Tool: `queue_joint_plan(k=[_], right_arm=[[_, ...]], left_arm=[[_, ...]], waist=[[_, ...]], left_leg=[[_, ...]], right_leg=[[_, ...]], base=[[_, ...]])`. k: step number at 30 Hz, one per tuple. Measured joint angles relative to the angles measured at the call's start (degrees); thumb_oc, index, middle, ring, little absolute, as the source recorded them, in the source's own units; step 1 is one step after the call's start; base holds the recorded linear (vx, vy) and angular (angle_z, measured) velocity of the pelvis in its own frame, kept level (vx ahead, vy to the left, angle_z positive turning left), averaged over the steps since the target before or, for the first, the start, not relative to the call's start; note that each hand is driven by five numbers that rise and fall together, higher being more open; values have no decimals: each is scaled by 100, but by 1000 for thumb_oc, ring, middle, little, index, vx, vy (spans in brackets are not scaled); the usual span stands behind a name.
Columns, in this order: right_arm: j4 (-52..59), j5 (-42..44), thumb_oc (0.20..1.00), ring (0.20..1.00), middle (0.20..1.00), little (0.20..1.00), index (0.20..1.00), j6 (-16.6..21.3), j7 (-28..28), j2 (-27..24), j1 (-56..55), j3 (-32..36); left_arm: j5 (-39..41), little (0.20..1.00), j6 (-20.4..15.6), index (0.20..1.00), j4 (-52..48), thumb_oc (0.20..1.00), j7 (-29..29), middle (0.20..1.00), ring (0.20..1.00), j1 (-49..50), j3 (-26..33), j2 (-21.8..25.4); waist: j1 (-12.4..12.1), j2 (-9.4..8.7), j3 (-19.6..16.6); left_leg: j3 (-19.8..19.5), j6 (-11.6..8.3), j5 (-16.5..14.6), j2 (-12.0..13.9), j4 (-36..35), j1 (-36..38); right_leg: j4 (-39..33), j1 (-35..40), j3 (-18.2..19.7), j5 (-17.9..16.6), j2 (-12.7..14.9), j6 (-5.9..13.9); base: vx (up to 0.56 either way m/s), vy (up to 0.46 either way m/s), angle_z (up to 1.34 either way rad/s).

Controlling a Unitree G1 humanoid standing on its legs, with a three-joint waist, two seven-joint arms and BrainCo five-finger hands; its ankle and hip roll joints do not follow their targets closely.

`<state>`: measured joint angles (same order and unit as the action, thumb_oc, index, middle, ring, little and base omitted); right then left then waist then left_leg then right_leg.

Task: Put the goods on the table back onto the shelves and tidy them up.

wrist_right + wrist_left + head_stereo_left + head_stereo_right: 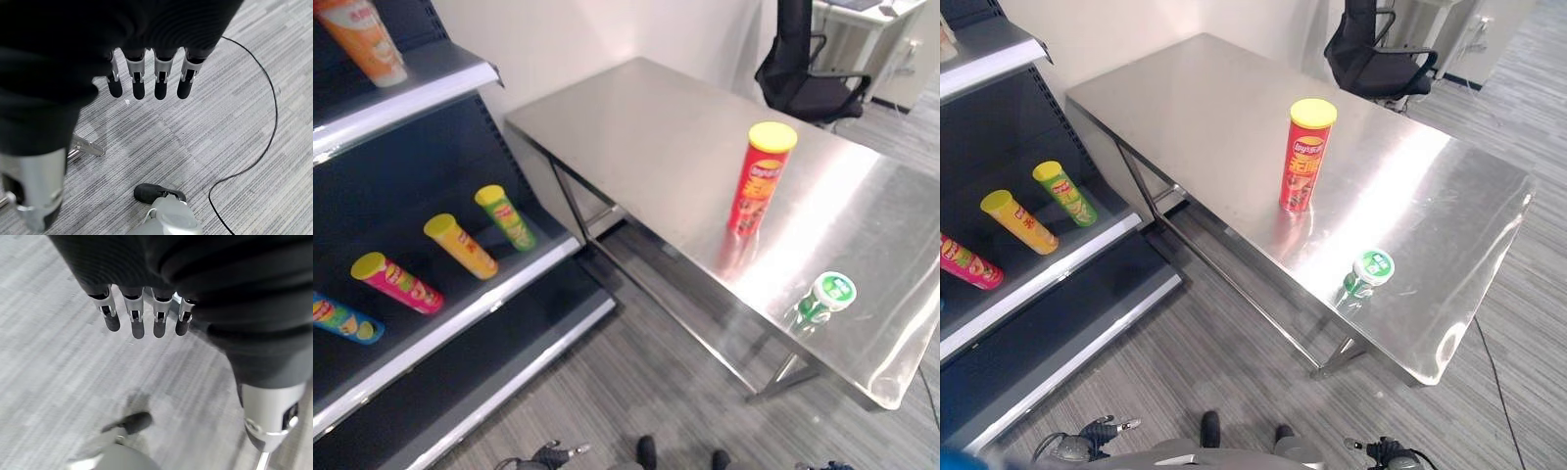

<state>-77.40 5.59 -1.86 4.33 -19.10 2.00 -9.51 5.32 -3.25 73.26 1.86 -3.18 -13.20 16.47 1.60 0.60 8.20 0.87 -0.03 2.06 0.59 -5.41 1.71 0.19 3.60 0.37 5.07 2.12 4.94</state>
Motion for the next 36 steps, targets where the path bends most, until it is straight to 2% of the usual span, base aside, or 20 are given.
queue_joint_plan(k=[5, 10, 11, 14, 15, 17, 18, 20, 22, 25, 26, 29, 31, 33, 36], right_arm=[[53, 0, 1000, 1000, 1000, 1000, 1000, 3, 6, -16, -57, 0], [57, 43, 1000, 1000, 1000, 1000, 1000, 22, 16, -62, -105, 165], [-6, 377, 1000, 1000, 1000, 1000, 1000, 69, 46, -440, -144, 1072], [61, 619, 1000, 1000, 1000, 1000, 1000, 71, 62, -1363, -327, 1924], [424, 826, 1000, 1000, 1000, 1000, 1000, 94, 185, -2059, -541, 2446], [1210, 849, 1000, 1000, 1000, 1000, 1000, 128, 325, -2587, -936, 3166], [2147, 840, 1000, 1000, 1000, 1000, 1000, 12, 537, -3029, -1137, 3646], [4012, 831, 1000, 1000, 1000, 1000, 1000, 230, 712, -3094, -1571, 4145], [4711, 837, 1000, 1000, 1000, 1000, 1000, 396, 750, -3445, -1460, 4154], [5314, 824, 1000, 1000, 1000, 1000, 1000, 561, 715, -3578, -1132, 3876], [6096, 780, 1000, 1000, 1000, 1000, 1000, 615, 516, -3720, -1112, 3552], [7106, 560, 1000, 1000, 1000, 1000, 1000, 874, 52, -3999, -1120, 3057], [7485, 556, 1000, 1000, 1000, 1000, 1000, 1084, -313, -4039, -983, 2768], [7694, 555, 1000, 1000, 1000, 1000, 1000, 1089, -589, -4075, -899, 2466], [7708, 346, 1000, 1000, 1000, 1000, 1000, 1108, -982, -4113, -608, 1705]], left_arm=[[-81, 1000, -12, 1000, -164, 1000, -26, 1000, 1000, 7, -225, -97], [-169, 1000, -8, 1000, -160, 1000, -43, 1000, 1000, 37, -202, -135], [-168, 1000, -10, 1000, -157, 1000, -39, 1000, 1000, 40, -87, -62], [-174, 1000, -15, 1000, -167, 1000, -57, 1000, 1000, 74, -81, 85], [-179, 1000, -33, 1000, -167, 1000, -61, 1000, 1000, 123, 17, 149], [-198, 1000, -41, 1000, -174, 1000, -70, 1000, 1000, 184, 132, 125], [-208, 1000, -26, 1000, -225, 1000, -93, 1000, 1000, 333, 194, 97], [-208, 1000, -31, 1000, -353, 1000, -96, 1000, 1000, 523, 315, 6], [-209, 1000, -37, 1000, -390, 1000, -98, 1000, 1000, 555, 316, -91], [-210, 1000, -47, 1000, -561, 1000, -112, 1000, 1000, 565, 265, -119], [-217, 1000, -48, 1000, -635, 1000, -158, 1000, 1000, 597, 263, -132], [-302, 1000, -66, 1000, -760, 1000, -237, 1000, 1000, 651, 232, -136], [-396, 1000, -138, 1000, -775, 1000, -272, 1000, 1000, 591, 230, -142], [-399, 1000, -159, 1000, -768, 1000, -310, 1000, 1000, 607, 231, -141], [-434, 1000, -158, 1000, -725, 1000, -390, 1000, 1000, 721, 229, -177]], waist=[[29, -106, -101], [162, -98, -131], [169, -50, -160], [240, -74, -158], [322, -73, -162], [374, -83, -165], [552, -96, -173], [718, -97, -187], [776, -138, -223], [754, -170, -358], [756, -168, -358], [757, -129, -379], [577, -126, -379], [476, -115, -376], [439, -124, -337]], left_leg=[[-39, -68, 90, 58, 9, -38], [-61, -129, 91, 115, -6, 61], [-47, -135, 85, 105, -19, 85], [-65, -134, 85, 81, -21, 144], [-69, -133, 84, 62, -22, 130], [-36, -132, 84, 61, -23, 136], [-8, -133, 83, 61, -23, 139], [23, -131, 86, 68, -23, 143], [78, -134, 84, 94, -23, 135], [135, -155, 72, 106, -23, 47], [173, -155, 73, 114, -23, 45], [169, -122, 95, 115, -23, 56], [163, -111, 103, 101, -23, 50], [150, -104, 107, 74, -23, 49], [130, -92, 116, 38, -23, 49]], right_leg=[[-578, 282, -13, -351, -112, -113], [-602, 368, -33, -398, -169, -187], [-599, 393, -31, -397, -147, -184], [-598, 467, -63, -379, -96, -157], [-603, 449, -65, -371, -75, -144], [-605, 445, -39, -361, -41, -129], [-604, 430, -9, -343, -47, -99], [-605, 415, 25, -369, -52, -115], [-604, 387, 63, -393, -69, -126], [-604, 277, 130, -427, -103, -124], [-607, 258, 169, -444, -104, -119], [-606, 265, 173, -447, -89, -114], [-606, 271, 162, -452, -82, -104], [-606, 275, 144, -451, -68, -98], [-608, 307, 114, -454, -19, -91]], base=[[26, -11, 2], [75, -7, 2], [96, 13, 0], [57, 32, 4], [62, 57, 1], [50, 61, -8], [27, 53, -10], [13, 36, -11], [-8, 20, -13], [-1, 18, -11], [1, 15, -16], [0, 8, -1], [8, 8, 4], [3, 3, 3], [2, -5, 6]])
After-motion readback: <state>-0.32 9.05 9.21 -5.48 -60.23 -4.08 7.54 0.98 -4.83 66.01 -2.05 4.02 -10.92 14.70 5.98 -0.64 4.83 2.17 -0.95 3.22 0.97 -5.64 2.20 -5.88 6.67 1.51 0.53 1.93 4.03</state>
